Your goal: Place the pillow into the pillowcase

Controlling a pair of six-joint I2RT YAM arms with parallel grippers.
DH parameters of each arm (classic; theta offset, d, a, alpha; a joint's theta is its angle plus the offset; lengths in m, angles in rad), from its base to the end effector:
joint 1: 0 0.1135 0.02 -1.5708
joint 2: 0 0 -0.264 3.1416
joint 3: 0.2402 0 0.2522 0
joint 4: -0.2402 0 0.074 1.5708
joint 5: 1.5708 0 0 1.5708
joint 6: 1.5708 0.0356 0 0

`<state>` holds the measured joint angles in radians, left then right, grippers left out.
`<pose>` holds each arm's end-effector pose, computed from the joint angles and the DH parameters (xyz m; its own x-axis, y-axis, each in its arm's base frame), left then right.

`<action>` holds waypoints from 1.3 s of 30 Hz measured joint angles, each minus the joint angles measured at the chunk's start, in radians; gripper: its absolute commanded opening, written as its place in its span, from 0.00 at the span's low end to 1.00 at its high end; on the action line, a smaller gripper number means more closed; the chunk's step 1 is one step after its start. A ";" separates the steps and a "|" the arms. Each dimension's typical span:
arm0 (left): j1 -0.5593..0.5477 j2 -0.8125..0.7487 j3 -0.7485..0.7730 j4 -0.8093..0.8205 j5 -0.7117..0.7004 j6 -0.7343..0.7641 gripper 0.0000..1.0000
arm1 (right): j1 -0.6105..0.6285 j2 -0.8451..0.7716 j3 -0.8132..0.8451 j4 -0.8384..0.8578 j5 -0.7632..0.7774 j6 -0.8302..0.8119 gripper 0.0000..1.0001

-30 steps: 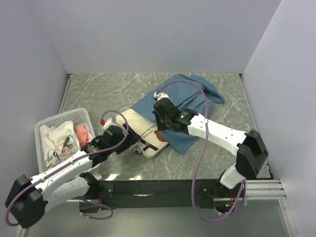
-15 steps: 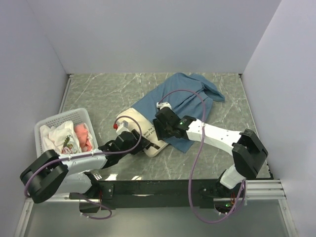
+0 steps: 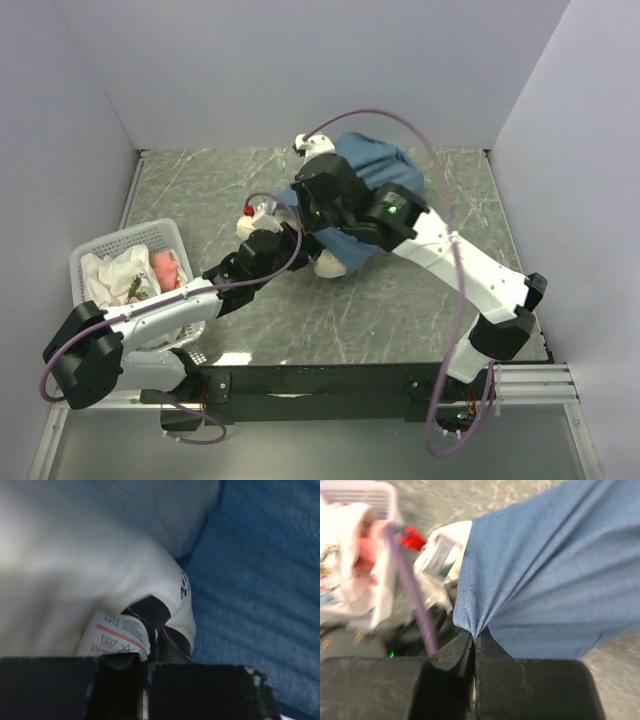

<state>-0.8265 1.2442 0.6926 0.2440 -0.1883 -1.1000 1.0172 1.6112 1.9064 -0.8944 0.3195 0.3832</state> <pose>0.1941 -0.2009 0.2533 -0.6293 -0.6090 -0.4828 0.0901 0.5599 -0.8237 0.1865 0.2804 0.4452 -0.5260 -0.1758 -0.8321 -0.5117 0.8470 0.1445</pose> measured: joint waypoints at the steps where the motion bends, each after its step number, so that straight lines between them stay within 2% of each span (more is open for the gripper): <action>1: -0.003 -0.003 0.024 0.006 0.003 0.002 0.01 | 0.012 0.000 0.059 -0.043 0.002 -0.003 0.00; 4: -0.012 -0.010 0.114 -0.006 0.007 0.010 0.01 | 0.028 0.023 0.261 -0.183 0.010 -0.015 0.00; 5: -0.013 -0.010 0.148 -0.026 0.001 0.012 0.05 | 0.027 0.039 0.332 -0.213 0.012 -0.017 0.00; 9: 0.006 0.015 0.343 -0.195 -0.016 0.035 0.01 | 0.027 0.038 0.452 -0.220 -0.009 -0.016 0.00; 12: 0.054 0.052 0.458 -0.296 0.002 0.058 0.01 | 0.026 0.003 0.442 -0.205 -0.014 -0.014 0.00; 15: 0.077 0.018 0.437 -0.354 -0.003 0.090 0.01 | 0.024 -0.014 0.442 -0.198 -0.020 -0.014 0.00; 24: 0.080 -0.276 0.401 -0.566 -0.064 0.203 0.01 | 0.025 -0.037 0.394 -0.177 -0.018 -0.041 0.00; 29: 0.087 -0.357 0.540 -0.635 -0.101 0.285 0.01 | 0.026 -0.004 0.419 -0.190 -0.064 -0.045 0.00; 34: 0.087 -0.271 0.753 -0.767 -0.054 0.359 0.01 | -0.012 -0.025 0.349 -0.133 -0.164 -0.032 0.00; 37: 0.080 -0.161 0.884 -0.792 -0.005 0.378 0.01 | -0.105 -0.107 0.176 -0.045 -0.221 -0.001 0.00; 39: 0.055 -0.100 0.896 -0.756 0.004 0.378 0.01 | -0.182 -0.187 0.005 0.028 -0.250 0.022 0.00</action>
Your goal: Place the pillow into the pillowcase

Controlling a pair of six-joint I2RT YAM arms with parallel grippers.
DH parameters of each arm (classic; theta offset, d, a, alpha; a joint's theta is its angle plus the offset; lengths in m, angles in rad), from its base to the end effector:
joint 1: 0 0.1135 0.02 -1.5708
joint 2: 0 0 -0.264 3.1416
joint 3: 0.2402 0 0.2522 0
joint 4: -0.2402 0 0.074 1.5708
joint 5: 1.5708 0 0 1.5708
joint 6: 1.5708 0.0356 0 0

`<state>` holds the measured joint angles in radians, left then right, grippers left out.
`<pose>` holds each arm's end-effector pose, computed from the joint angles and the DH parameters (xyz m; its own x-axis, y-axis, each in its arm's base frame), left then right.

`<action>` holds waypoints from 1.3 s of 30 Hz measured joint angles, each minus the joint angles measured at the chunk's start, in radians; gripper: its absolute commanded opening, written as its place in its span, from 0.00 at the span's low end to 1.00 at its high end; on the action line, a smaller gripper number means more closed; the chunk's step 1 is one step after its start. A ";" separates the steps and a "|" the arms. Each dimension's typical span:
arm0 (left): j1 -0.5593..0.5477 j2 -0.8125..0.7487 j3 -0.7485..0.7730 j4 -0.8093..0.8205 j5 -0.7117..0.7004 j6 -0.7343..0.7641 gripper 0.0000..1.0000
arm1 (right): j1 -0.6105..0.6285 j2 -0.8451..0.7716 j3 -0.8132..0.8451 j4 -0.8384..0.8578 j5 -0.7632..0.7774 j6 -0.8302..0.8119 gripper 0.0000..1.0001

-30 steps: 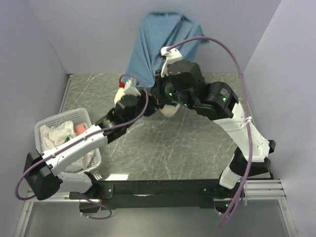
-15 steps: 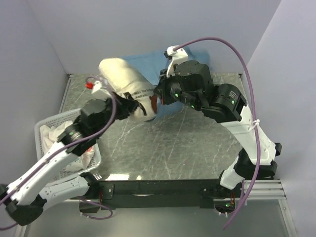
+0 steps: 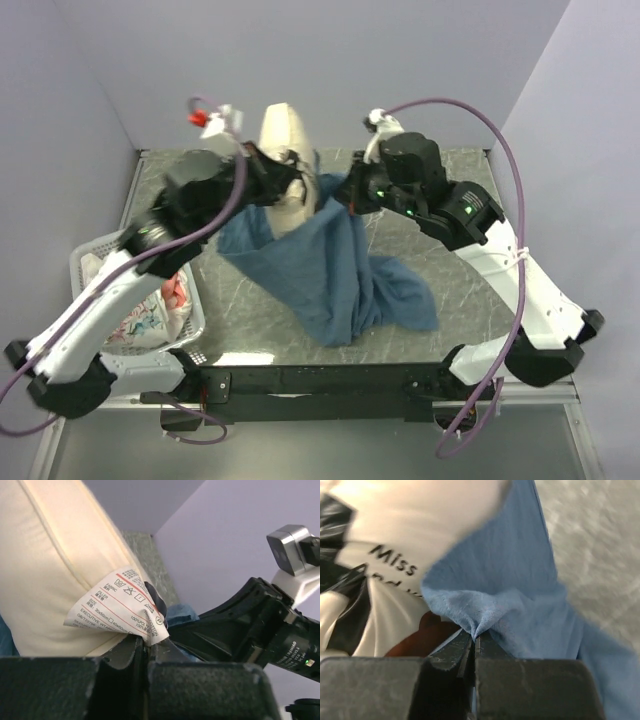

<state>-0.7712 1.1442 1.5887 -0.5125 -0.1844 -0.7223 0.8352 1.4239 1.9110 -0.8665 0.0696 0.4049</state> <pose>0.1586 -0.1451 0.5059 -0.4028 -0.5148 -0.7568 0.3835 0.6559 -0.6502 0.1840 0.1996 0.5018 -0.5027 0.0302 -0.8639 -0.5421 0.7675 0.3422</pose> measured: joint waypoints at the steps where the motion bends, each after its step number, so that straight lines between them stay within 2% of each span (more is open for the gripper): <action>1: -0.013 0.029 -0.012 0.024 0.007 0.000 0.01 | -0.037 -0.043 -0.085 0.021 -0.018 0.014 0.00; 5: -0.072 0.150 -0.036 0.121 0.042 -0.005 0.01 | -0.200 -0.176 -0.402 0.139 -0.079 0.068 0.00; 9: -0.166 0.298 0.019 0.209 0.049 -0.003 0.01 | -0.385 -0.259 -0.728 0.259 -0.138 0.118 0.00; 12: -0.244 0.396 0.033 0.285 0.072 -0.008 0.01 | -0.531 -0.264 -0.929 0.332 -0.221 0.149 0.00; 14: -0.290 0.455 0.033 0.326 0.090 -0.023 0.01 | -0.605 -0.248 -1.006 0.366 -0.283 0.160 0.00; 15: -0.310 0.484 0.035 0.339 0.096 -0.027 0.07 | -0.636 -0.233 -1.035 0.388 -0.320 0.164 0.00; 17: -0.347 0.541 0.052 0.348 0.105 -0.033 0.13 | -0.662 -0.206 -1.061 0.434 -0.386 0.172 0.00; 18: -0.362 0.570 0.064 0.348 0.110 -0.035 0.28 | -0.669 -0.198 -1.068 0.457 -0.412 0.176 0.00; 19: -0.377 0.597 0.076 0.350 0.112 -0.039 0.38 | -0.675 -0.192 -1.073 0.478 -0.439 0.182 0.00; 21: -0.395 0.630 0.083 0.349 0.115 -0.046 0.53 | -0.688 -0.192 -1.081 0.514 -0.482 0.186 0.00; 23: -0.399 0.634 0.085 0.337 0.115 -0.045 0.62 | -0.703 -0.195 -1.081 0.530 -0.502 0.190 0.00; 26: -0.395 0.636 0.118 0.286 0.117 -0.030 0.65 | -0.710 -0.215 -1.081 0.539 -0.515 0.190 0.00; 33: -0.396 0.676 0.327 0.188 0.102 0.010 0.72 | -0.782 -0.278 -1.081 0.541 -0.570 0.190 0.00; 39: -0.389 0.678 0.404 0.107 0.020 0.034 0.77 | -0.823 -0.323 -1.098 0.541 -0.587 0.189 0.00</action>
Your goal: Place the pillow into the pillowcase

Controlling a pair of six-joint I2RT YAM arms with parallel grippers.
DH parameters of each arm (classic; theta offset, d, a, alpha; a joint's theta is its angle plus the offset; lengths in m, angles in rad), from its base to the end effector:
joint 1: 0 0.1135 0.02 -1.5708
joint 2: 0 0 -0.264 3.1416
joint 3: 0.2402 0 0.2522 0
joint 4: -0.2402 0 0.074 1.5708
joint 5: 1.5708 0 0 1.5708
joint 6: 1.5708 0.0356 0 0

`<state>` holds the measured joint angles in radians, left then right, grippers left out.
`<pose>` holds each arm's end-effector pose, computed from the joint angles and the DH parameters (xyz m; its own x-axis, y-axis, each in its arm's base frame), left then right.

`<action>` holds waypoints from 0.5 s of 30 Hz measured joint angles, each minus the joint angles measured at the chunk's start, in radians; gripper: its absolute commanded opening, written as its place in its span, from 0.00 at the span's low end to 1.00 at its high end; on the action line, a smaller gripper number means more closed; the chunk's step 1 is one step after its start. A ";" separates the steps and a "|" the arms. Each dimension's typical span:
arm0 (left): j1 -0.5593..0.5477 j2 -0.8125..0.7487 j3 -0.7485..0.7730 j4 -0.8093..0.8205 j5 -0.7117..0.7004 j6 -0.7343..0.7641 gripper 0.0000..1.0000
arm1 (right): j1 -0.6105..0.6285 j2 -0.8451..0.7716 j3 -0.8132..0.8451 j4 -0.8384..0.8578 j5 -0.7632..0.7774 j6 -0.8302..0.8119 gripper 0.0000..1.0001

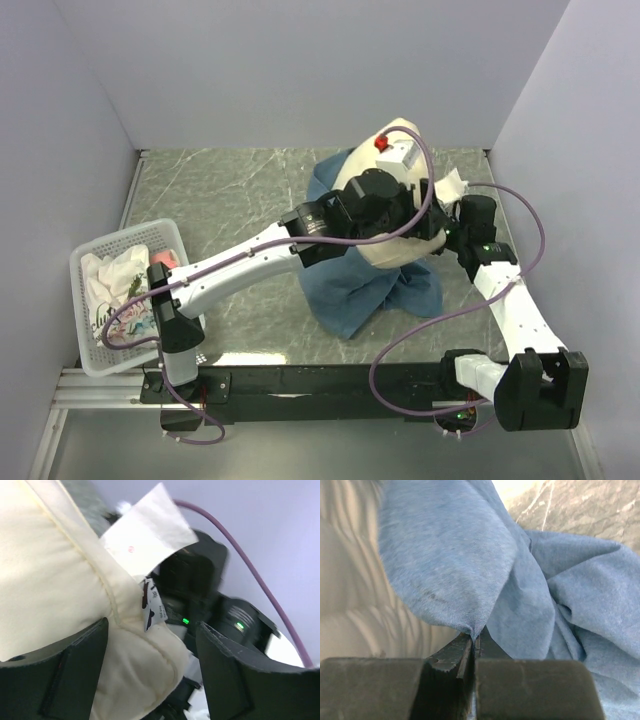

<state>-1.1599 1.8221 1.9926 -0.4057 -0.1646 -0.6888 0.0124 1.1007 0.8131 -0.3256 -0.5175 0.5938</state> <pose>0.1743 -0.3855 0.4445 -0.6062 -0.1784 -0.7750 0.5899 0.5528 -0.5886 0.2379 0.0206 0.2765 -0.7093 0.4775 -0.5185 -0.0223 0.7201 0.6935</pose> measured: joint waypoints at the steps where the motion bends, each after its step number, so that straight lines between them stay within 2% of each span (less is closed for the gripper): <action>1: 0.004 -0.004 0.006 -0.017 -0.032 0.000 0.76 | 0.000 -0.003 -0.004 -0.002 0.000 0.000 0.00; 6: 0.060 -0.092 -0.037 -0.102 -0.197 -0.014 0.74 | -0.016 -0.003 -0.017 -0.005 -0.003 -0.004 0.00; 9: 0.125 -0.187 -0.108 -0.127 -0.267 -0.032 0.68 | -0.025 -0.003 -0.019 -0.006 -0.011 -0.004 0.00; 12: 0.198 -0.275 -0.202 -0.104 -0.262 -0.037 0.60 | -0.038 -0.005 -0.031 0.004 -0.025 -0.003 0.00; 15: 0.231 -0.248 -0.169 -0.113 -0.248 -0.036 0.60 | -0.081 -0.006 -0.066 0.022 -0.051 0.002 0.00</action>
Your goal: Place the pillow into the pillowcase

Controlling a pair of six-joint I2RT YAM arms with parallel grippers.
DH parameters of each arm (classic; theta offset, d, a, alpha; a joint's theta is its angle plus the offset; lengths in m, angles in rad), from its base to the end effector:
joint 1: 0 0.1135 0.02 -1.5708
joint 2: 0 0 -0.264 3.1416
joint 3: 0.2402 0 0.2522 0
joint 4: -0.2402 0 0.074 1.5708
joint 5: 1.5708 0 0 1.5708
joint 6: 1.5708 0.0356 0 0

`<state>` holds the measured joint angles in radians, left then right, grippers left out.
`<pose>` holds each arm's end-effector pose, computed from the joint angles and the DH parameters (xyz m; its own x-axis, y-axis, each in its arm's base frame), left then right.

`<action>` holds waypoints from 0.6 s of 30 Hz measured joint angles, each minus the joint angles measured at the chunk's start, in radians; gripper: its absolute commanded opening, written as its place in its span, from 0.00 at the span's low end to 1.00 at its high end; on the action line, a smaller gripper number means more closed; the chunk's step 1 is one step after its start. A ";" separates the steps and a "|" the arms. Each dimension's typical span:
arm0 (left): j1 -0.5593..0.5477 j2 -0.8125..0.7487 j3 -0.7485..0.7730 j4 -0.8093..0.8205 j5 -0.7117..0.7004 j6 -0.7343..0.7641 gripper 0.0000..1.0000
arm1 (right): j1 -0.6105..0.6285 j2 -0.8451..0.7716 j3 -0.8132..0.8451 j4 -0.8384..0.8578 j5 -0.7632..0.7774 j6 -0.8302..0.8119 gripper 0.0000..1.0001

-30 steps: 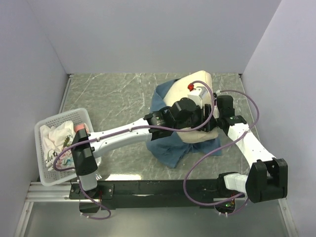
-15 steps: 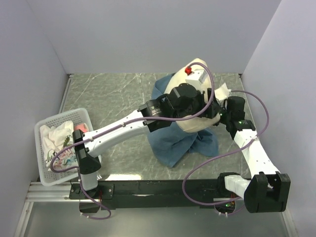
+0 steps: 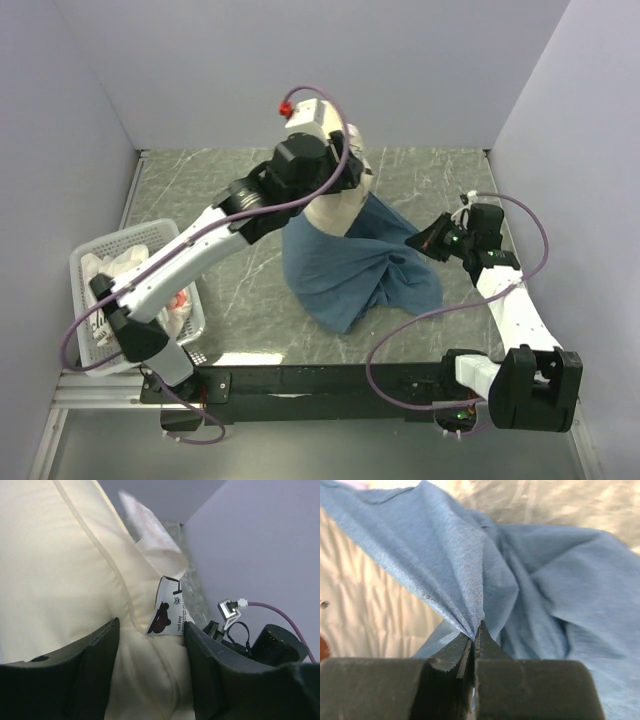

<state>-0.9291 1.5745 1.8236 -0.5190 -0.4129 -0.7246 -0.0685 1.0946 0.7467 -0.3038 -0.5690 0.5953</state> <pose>0.2187 -0.2689 0.4676 -0.4524 -0.4088 -0.7926 0.2703 0.7841 -0.5587 0.2332 0.0032 0.2579 -0.7083 0.5221 -0.4750 0.0332 0.6969 0.7164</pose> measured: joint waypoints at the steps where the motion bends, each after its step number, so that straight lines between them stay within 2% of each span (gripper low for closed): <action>1: 0.000 0.024 0.024 0.000 0.010 0.002 0.62 | -0.020 0.003 -0.016 0.011 -0.005 0.001 0.00; 3: -0.007 0.084 0.068 0.012 0.036 0.002 0.70 | -0.053 0.012 -0.050 0.027 -0.007 0.003 0.00; 6: -0.029 0.108 0.017 0.061 0.074 -0.003 0.74 | -0.089 0.047 -0.110 0.061 -0.009 0.020 0.00; 12: -0.034 0.069 -0.032 0.097 0.083 -0.002 0.77 | -0.093 0.089 -0.216 0.140 -0.007 0.059 0.00; 15: -0.033 0.037 -0.032 0.087 0.074 -0.002 0.84 | -0.098 0.122 -0.241 0.194 0.002 0.074 0.00; 18: -0.031 0.003 -0.033 0.059 0.032 -0.003 0.86 | -0.103 0.161 -0.262 0.240 0.004 0.085 0.00</action>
<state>-0.9604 1.5780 1.7905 -0.4603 -0.3809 -0.7280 -0.1715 1.2560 0.4843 -0.0643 -0.5652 0.6807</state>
